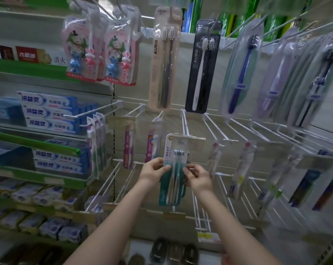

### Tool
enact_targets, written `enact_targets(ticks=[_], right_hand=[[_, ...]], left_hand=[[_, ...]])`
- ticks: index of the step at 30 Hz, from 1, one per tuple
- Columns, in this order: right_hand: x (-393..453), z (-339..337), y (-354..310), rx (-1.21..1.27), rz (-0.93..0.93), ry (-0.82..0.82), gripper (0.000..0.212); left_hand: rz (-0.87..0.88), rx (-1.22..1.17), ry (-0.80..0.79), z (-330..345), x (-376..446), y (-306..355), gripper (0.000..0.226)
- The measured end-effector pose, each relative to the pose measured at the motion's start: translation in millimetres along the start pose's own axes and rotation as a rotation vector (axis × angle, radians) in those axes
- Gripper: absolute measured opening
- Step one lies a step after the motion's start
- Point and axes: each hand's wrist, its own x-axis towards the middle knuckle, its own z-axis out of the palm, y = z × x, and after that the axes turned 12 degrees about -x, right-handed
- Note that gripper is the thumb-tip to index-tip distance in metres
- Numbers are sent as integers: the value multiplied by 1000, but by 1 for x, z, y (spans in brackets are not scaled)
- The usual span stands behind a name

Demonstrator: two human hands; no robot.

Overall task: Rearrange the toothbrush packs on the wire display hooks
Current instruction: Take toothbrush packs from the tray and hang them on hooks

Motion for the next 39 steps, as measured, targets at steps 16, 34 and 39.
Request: enact_targets(ticks=[16, 34, 39], right_hand=[[4, -10, 19, 16, 14, 60, 7], [-18, -24, 7, -127, 227, 126, 23], [-34, -36, 10, -31, 297, 140, 22]], left_hand=[[-34, 52, -9, 15, 18, -25, 27], [-46, 187, 459, 32, 1, -10, 21], [-121, 91, 352, 58, -18, -17, 21]])
